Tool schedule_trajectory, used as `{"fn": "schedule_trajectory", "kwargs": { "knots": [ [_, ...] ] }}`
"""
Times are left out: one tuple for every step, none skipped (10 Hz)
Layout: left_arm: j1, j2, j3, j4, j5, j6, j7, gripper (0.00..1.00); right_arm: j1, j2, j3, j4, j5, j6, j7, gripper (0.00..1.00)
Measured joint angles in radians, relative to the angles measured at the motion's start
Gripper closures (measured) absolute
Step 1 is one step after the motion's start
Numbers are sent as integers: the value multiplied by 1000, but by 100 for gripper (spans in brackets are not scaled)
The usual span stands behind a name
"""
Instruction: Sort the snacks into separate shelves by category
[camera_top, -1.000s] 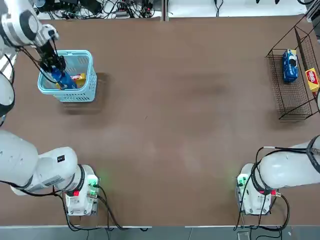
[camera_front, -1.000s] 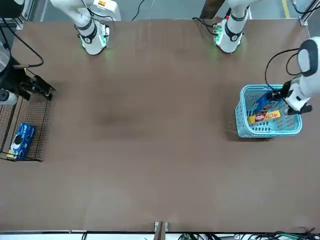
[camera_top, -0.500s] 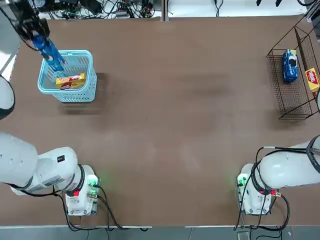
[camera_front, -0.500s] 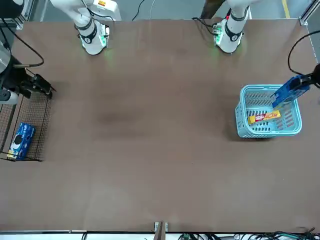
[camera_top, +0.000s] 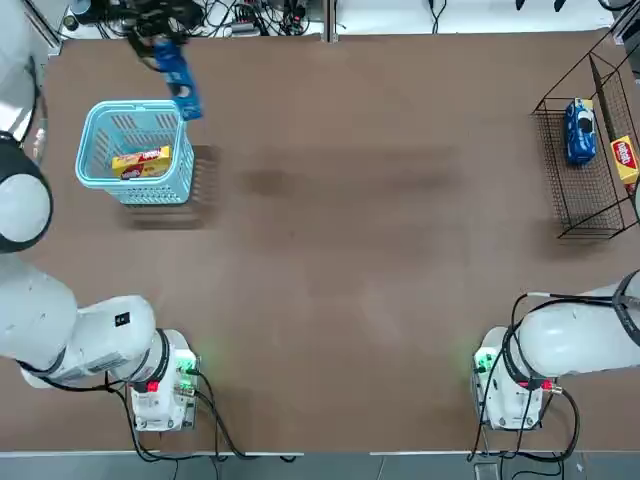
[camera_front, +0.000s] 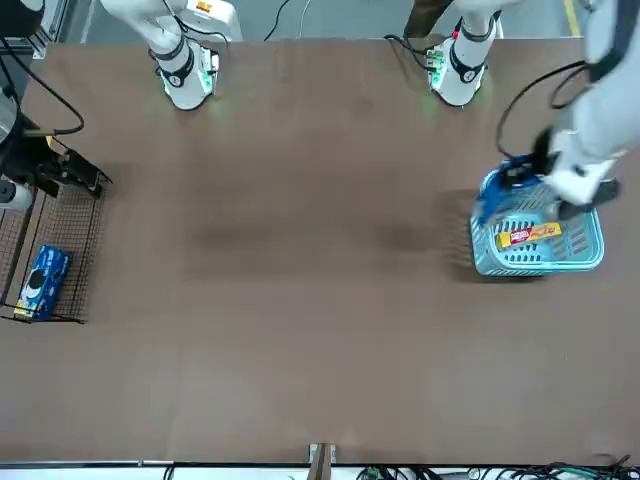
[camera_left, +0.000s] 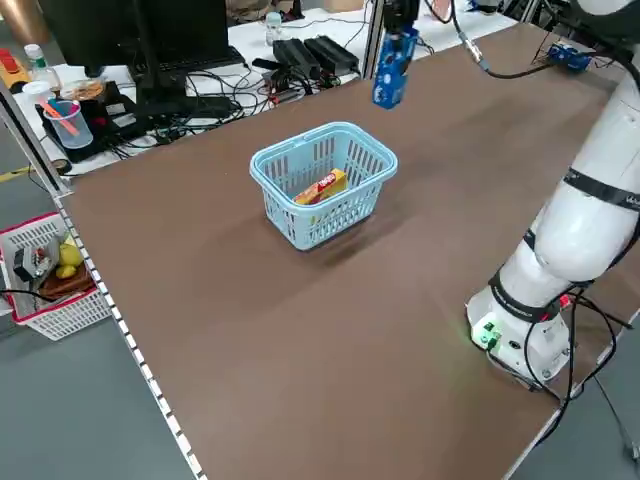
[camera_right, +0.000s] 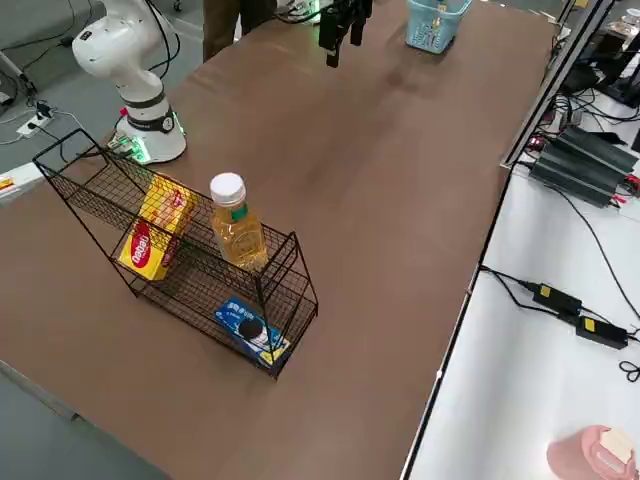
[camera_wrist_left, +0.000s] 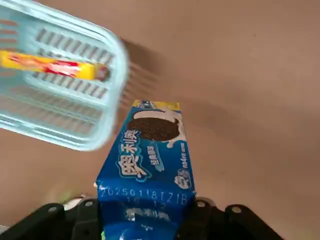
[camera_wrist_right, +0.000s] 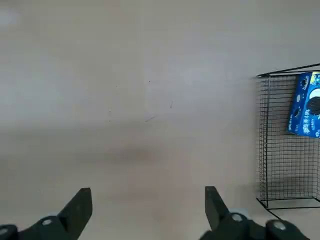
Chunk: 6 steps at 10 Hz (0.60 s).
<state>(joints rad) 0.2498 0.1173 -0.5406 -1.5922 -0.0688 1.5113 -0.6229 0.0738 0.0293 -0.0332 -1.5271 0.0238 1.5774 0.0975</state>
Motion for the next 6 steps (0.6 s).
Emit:
{"fn": "schedule_trajectory", "kwargs": {
  "knots": [
    [-42,63,-58,39,-2,37,-109,48,0,0,0,0,-8,1,0,0],
    [-118,130,-74,80,-2,90,-186,48,0,0,0,0,-12,1,0,0],
    [-214,203,-73,122,1,162,-251,48,-1,1,-1,0,-15,1,0,0],
    [-314,281,-71,162,33,224,-310,48,-1,2,-2,-1,-16,1,0,0],
    [-408,355,-68,206,70,265,-357,48,-1,3,-2,-1,-17,1,0,0],
    [-491,418,-54,249,88,311,-380,48,0,5,-2,-1,-17,2,0,0]
  ]
}}
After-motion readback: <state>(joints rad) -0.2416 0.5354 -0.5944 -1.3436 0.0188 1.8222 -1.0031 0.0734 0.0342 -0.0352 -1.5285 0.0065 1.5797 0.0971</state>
